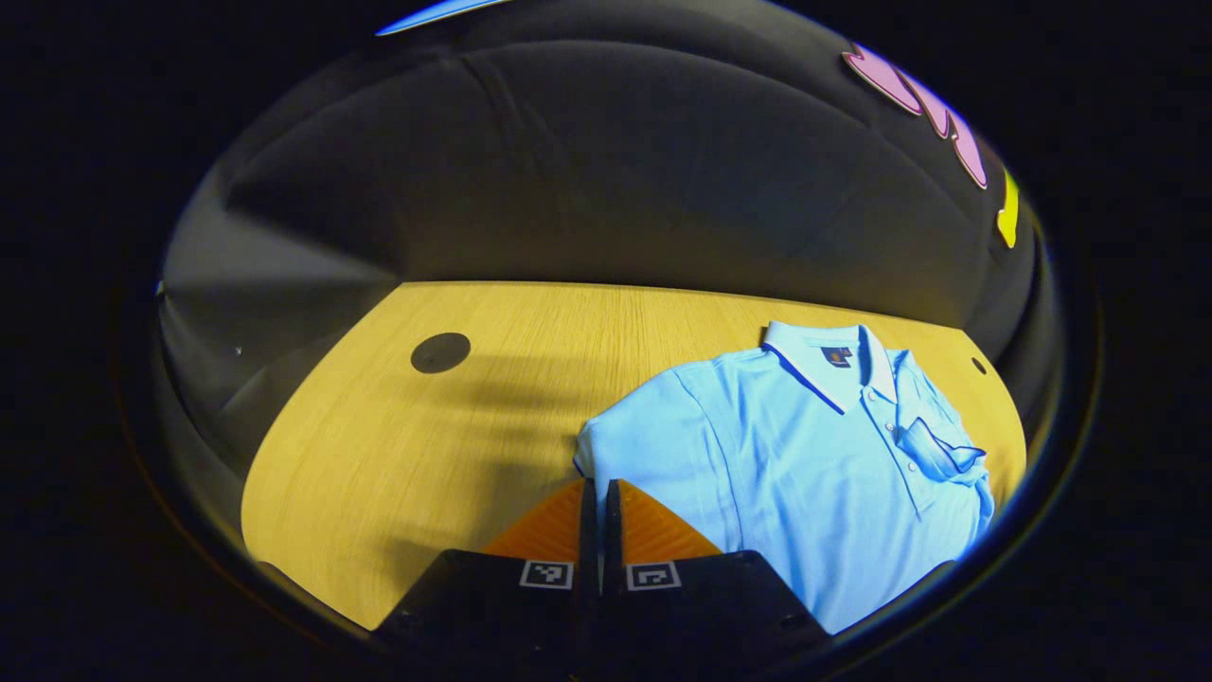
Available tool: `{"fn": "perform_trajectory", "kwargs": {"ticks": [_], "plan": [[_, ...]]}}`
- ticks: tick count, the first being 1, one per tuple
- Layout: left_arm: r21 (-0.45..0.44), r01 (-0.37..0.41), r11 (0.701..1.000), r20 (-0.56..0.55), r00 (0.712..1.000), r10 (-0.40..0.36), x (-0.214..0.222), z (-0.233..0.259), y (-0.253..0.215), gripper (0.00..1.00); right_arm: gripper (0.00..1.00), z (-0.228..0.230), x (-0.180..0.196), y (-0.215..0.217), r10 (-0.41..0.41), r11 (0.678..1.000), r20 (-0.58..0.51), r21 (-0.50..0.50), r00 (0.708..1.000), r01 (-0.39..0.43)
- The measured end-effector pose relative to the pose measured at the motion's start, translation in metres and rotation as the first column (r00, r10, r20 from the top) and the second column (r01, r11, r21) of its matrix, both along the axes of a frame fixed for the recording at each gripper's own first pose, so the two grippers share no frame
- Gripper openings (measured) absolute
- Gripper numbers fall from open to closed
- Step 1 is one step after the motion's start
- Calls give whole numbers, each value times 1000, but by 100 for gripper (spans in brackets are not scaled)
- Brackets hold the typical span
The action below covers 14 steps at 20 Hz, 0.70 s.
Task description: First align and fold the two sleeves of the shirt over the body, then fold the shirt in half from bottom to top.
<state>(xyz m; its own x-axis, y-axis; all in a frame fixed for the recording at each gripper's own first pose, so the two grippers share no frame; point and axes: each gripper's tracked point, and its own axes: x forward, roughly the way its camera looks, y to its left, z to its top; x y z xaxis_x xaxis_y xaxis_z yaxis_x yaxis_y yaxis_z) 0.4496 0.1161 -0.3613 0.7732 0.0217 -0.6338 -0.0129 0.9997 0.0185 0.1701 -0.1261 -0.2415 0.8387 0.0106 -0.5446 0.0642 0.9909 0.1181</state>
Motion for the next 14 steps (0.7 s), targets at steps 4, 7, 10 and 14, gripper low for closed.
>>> {"fn": "perform_trajectory", "kwargs": {"ticks": [4, 7, 10, 14], "plan": [[0, 41, 999, 54, 998, -41, 7, 38, -27, 6, 97, -2, -2, 2, 8, 1000, -2, 14, 1000, -8], [-12, 91, 996, 100, 991, -90, 14, 68, -61, 6, 97, -1, -1, 4, 15, 1000, 6, 17, 1000, -15], [-51, 149, 988, 134, 981, -141, 16, 89, -104, 6, 97, -1, -2, 4, 19, 999, 2, 29, 1000, -19], [-97, 220, 971, 154, 967, -204, 15, 100, -162, 6, 99, 2, -3, 4, 27, 999, 2, 43, 1000, -27]]}}
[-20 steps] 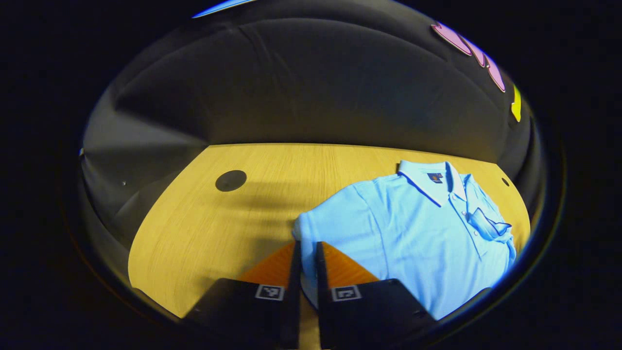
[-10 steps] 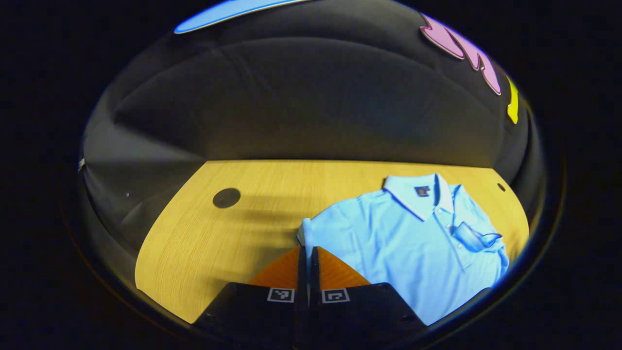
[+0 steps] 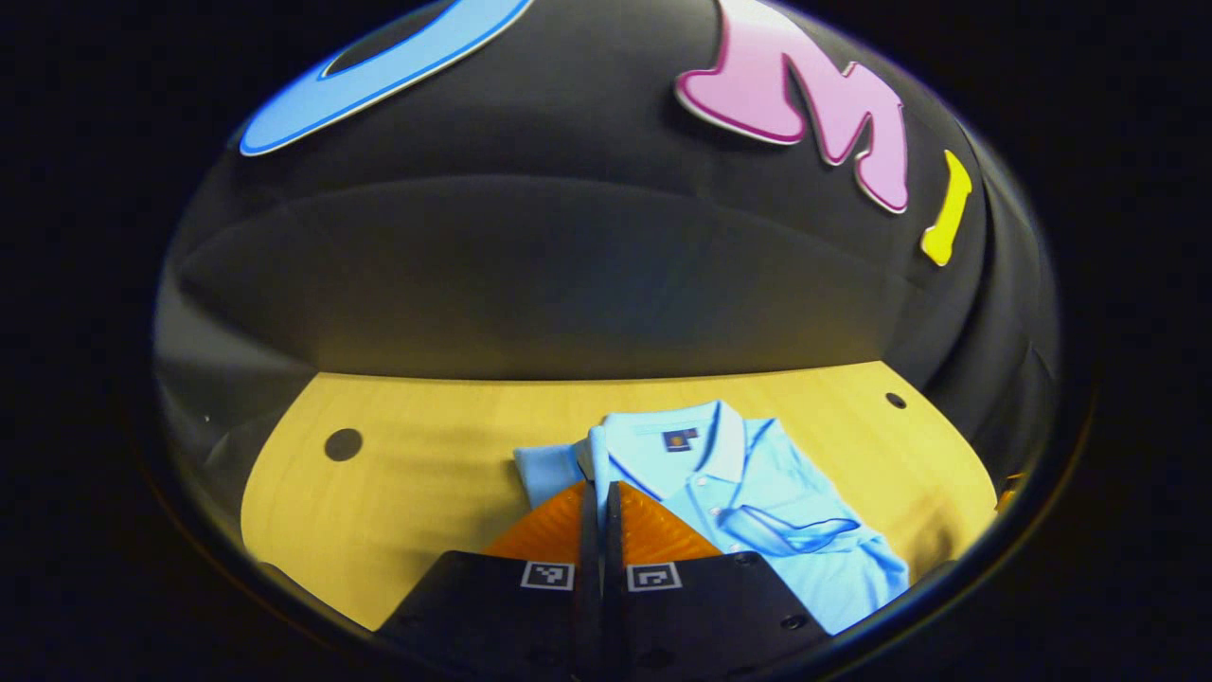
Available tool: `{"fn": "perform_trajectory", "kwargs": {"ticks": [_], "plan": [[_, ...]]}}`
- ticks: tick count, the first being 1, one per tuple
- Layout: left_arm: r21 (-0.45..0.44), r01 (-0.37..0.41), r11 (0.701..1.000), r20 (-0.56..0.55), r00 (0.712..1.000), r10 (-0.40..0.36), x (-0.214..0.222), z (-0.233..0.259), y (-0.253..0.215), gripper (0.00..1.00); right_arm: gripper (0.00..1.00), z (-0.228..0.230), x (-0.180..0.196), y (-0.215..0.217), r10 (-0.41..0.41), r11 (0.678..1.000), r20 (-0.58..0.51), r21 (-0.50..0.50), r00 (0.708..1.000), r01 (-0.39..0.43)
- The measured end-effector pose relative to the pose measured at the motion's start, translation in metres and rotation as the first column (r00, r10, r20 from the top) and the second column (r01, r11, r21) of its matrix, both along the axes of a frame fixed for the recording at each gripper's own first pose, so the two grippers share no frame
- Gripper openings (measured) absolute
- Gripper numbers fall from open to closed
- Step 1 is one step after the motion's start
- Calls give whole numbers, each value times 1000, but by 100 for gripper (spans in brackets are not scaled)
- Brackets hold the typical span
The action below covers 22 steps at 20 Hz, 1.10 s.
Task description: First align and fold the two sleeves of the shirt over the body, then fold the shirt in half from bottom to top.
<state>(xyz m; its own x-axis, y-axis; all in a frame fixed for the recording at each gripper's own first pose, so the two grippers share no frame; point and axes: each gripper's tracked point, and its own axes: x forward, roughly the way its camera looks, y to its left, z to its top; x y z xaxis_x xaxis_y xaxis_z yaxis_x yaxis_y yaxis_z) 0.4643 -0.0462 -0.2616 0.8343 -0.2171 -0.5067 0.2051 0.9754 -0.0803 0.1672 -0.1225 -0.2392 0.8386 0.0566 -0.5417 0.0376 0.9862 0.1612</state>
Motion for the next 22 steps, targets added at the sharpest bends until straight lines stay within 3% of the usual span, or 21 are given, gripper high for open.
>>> {"fn": "perform_trajectory", "kwargs": {"ticks": [3, 6, 7, 9, 11, 13, 17, 22], "plan": [[-54, 31, 998, -14, 999, -31, -7, -1, -39, 6, 99, 1, -1, -2, -1, 1000, 4, -3, 1000, 1], [-92, 57, 994, -46, 997, -61, -15, -13, -70, 13, 99, 0, -2, -2, 6, 1000, 6, -9, 1000, -6], [-117, 67, 991, -65, 995, -75, -22, -13, -80, 7, 99, -2, -3, -1, 9, 1000, 7, -15, 1000, -9], [-182, 82, 980, -86, 991, -99, -37, -11, -94, 27, 99, -8, -8, 2, 15, 1000, 3, -24, 1000, -15], [-233, 79, 969, -78, 992, -100, -54, -2, -96, 60, 99, -15, -20, 11, 28, 999, -12, -19, 1000, -28], [-228, 70, 971, -49, 995, -83, -78, 5, -83, 100, 99, -20, -32, 24, 43, 999, -20, -15, 999, -43], [-107, 34, 994, 15, 999, -33, -143, 19, -37, 97, 99, -26, -64, 59, 100, 995, -40, -3, 994, -100], [-81, -1, 997, 15, 1000, 2, -254, 26, -6, 97, 99, -36, -107, 99, 173, 985, -76, 18, 982, -172]]}}
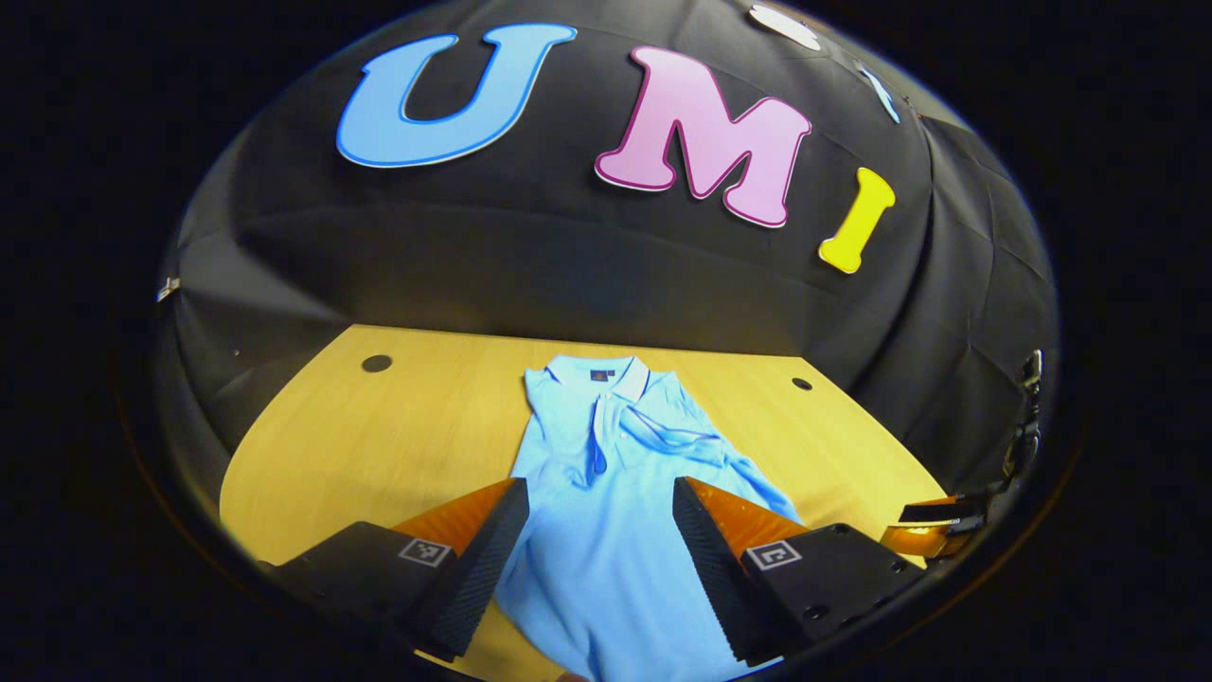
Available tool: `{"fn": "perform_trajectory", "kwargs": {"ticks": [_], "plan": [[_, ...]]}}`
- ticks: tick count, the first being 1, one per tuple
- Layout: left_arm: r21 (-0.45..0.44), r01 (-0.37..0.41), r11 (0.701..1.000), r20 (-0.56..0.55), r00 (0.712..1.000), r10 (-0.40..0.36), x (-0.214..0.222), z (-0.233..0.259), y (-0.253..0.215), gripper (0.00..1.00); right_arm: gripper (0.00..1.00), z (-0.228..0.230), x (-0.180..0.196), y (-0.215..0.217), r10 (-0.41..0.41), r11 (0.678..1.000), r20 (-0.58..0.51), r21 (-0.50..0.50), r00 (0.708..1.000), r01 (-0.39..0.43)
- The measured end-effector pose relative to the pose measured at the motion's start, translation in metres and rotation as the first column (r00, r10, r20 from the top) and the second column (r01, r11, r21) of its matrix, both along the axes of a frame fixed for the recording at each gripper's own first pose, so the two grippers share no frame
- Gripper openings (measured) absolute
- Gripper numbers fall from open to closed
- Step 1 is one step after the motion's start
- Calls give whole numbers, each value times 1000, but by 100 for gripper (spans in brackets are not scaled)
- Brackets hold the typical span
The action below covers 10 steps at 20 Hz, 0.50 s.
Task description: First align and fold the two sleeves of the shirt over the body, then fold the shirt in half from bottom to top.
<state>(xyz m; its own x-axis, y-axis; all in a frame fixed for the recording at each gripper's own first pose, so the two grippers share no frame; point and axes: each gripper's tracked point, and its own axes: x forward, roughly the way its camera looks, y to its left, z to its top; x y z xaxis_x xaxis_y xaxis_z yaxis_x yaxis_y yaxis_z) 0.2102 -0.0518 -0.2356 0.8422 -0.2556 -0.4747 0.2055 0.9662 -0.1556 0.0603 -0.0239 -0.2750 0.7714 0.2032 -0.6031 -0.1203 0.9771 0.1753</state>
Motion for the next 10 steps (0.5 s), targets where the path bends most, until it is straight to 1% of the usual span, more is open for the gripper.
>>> {"fn": "perform_trajectory", "kwargs": {"ticks": [1, 2, 5, 7, 8, 10], "plan": [[-3, 17, 1000, -27, 999, -17, -23, -8, 0, 97, 99, -3, -9, 8, 12, 1000, -11, 5, 1000, -12], [2, 19, 1000, -58, 998, -19, -45, -20, 3, 97, 99, -7, -18, 15, 25, 1000, -24, 12, 999, -25], [32, 7, 999, -109, 994, -4, -102, -41, 12, 97, 99, -19, -43, 34, 67, 998, -55, 13, 996, -66], [88, 9, 996, -132, 991, 2, -130, -59, 13, 97, 99, -32, -58, 42, 80, 997, -83, 7, 993, -80], [100, 9, 995, -149, 989, 6, -143, -71, 12, 97, 99, -39, -66, 46, 83, 997, -97, 12, 992, -83], [89, -2, 996, -181, 983, 18, -163, -83, 4, 97, 99, -53, -76, 47, 73, 997, -126, -2, 989, -74]]}}
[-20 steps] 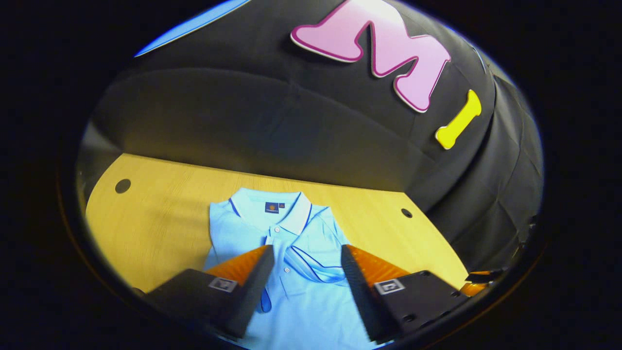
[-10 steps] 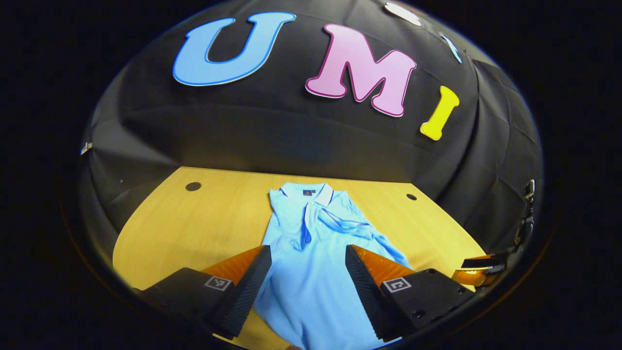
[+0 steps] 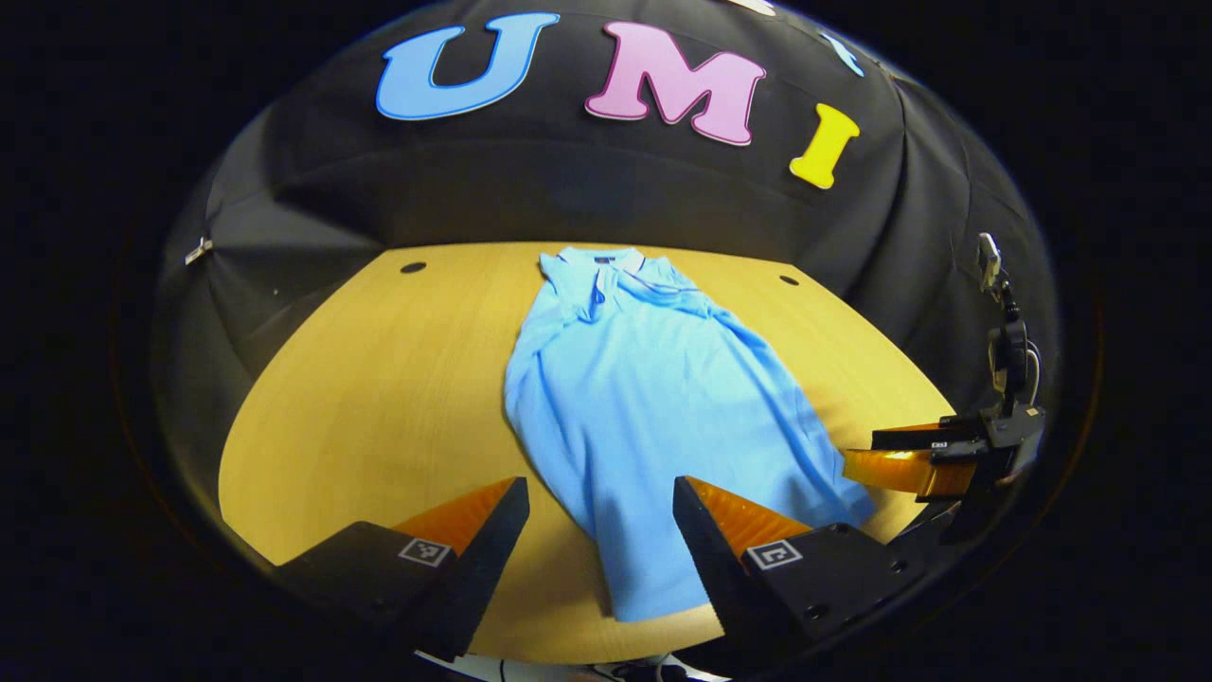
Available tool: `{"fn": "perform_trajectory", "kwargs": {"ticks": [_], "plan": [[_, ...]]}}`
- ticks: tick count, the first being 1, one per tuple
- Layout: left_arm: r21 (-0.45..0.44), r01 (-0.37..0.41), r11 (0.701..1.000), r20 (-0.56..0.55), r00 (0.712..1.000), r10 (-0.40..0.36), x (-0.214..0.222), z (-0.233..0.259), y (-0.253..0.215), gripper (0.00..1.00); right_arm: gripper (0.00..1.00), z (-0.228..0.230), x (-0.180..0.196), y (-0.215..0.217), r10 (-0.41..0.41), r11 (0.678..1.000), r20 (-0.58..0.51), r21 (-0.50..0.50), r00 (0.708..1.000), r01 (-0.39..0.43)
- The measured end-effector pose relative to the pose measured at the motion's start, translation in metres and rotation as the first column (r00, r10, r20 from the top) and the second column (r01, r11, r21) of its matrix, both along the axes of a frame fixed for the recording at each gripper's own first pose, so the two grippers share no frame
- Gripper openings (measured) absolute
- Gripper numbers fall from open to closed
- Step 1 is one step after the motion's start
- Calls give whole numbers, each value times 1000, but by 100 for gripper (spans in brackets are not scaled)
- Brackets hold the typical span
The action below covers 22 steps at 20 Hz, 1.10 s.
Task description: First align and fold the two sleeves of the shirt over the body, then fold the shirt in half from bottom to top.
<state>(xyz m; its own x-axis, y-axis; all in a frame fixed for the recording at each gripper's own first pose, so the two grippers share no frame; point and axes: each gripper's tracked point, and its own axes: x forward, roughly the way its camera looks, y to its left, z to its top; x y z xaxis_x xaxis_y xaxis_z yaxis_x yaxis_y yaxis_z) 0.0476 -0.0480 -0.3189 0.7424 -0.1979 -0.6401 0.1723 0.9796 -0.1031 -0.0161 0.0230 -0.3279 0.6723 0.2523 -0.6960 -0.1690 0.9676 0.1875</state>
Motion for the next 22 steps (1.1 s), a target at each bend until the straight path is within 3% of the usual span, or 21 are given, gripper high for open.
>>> {"fn": "perform_trajectory", "kwargs": {"ticks": [5, 10, 11, 12, 14, 15, 16, 17, 18, 19, 20, 21, 22], "plan": [[-4, -58, 998, -51, 997, 57, -25, -33, -3, 98, 98, -17, -10, 3, -11, 1000, -29, -19, 1000, 10], [88, -48, 995, -60, 997, 54, -30, -52, -3, 98, 99, -21, -13, 4, -1, 997, -2, -80, 1000, 1], [113, -52, 992, -61, 996, 59, -31, -54, -2, 91, 99, -22, -13, 5, 2, 996, 7, -95, 1000, -2], [138, -54, 989, -61, 996, 63, -32, -58, -1, 96, 98, -23, -14, 5, 6, 993, 8, -114, 1000, -5], [137, -50, 989, -52, 997, 57, -32, -58, -10, 79, 95, -23, -19, 5, 28, 985, 22, -169, 999, -24], [135, -48, 990, -43, 998, 54, -32, -58, -14, 76, 90, -25, -18, 9, 35, 986, 29, -162, 999, -30], [124, -34, 992, -43, 998, 39, -34, -58, -20, 69, 76, -24, -20, 13, 36, 988, 28, -153, 999, -31], [115, -24, 993, -35, 999, 28, -34, -58, -25, 55, 64, -25, -20, 16, 27, 989, 32, -148, 999, -22], [105, -21, 994, -32, 999, 25, -33, -58, -28, 42, 41, -25, -19, 18, 22, 990, 34, -137, 999, -17], [100, -23, 995, -29, 999, 26, -31, -58, -29, 29, 28, -25, -19, 21, 16, 992, 36, -126, 999, -11], [92, -26, 995, -26, 999, 29, -32, -58, -31, 17, 24, -25, -19, 22, 6, 993, 34, -115, 999, -2], [81, -32, 996, -22, 999, 34, -31, -57, -31, 12, 12, -25, -18, 24, 12, 994, 35, -109, 999, -8], [72, -36, 997, -25, 999, 38, -32, -57, -30, 7, 6, -26, -18, 25, 15, 994, 28, -105, 999, -12]]}}
